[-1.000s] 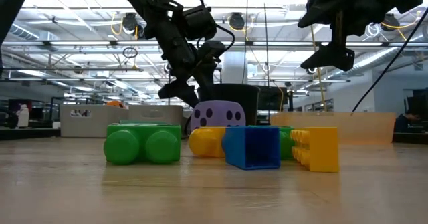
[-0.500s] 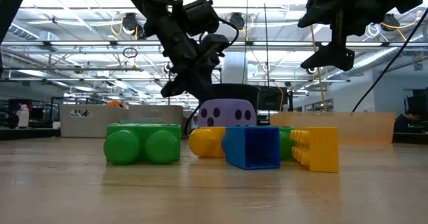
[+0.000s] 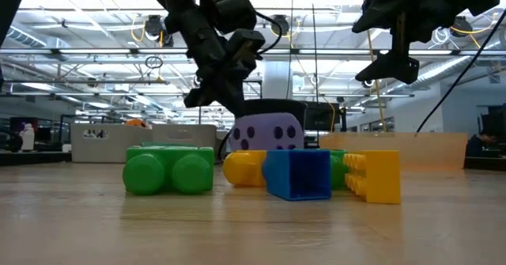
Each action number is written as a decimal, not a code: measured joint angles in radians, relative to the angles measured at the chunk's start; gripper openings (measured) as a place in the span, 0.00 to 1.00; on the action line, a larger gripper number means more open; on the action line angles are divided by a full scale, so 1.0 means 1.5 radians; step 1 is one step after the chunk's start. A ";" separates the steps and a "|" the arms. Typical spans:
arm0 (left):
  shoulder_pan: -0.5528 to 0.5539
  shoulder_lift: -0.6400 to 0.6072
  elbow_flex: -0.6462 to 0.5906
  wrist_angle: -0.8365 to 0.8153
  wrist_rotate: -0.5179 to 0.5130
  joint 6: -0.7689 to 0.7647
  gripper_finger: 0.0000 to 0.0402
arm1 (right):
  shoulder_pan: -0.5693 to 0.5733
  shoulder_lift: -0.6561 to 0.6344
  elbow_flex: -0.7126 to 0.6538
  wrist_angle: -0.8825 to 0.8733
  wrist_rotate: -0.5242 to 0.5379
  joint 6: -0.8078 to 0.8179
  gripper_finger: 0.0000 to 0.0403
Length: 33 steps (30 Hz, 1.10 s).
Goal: Pick & Place Toys
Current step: Put the purple die into the left gray bin
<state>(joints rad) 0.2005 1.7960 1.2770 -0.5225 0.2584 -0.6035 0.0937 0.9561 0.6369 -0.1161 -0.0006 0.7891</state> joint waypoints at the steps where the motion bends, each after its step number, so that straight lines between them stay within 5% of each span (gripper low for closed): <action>1: 0.000 -0.006 0.000 -0.006 -0.002 0.000 0.00 | 0.000 0.000 0.000 0.000 0.000 -0.001 0.93; 11: 0.001 -0.031 0.000 -0.052 -0.015 -0.012 0.00 | 0.000 0.000 0.001 0.003 0.003 -0.005 0.93; 18: 0.016 -0.039 0.002 -0.008 0.029 -0.025 0.09 | 0.000 0.000 0.001 0.025 0.007 -0.005 0.93; 33: 0.052 -0.039 0.001 0.032 0.077 -0.033 0.55 | 0.000 0.000 0.001 0.025 0.038 0.002 0.93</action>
<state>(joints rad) 0.2789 1.7382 1.2785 -0.4738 0.3744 -0.6526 0.0937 0.9562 0.6376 -0.0788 0.0566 0.7915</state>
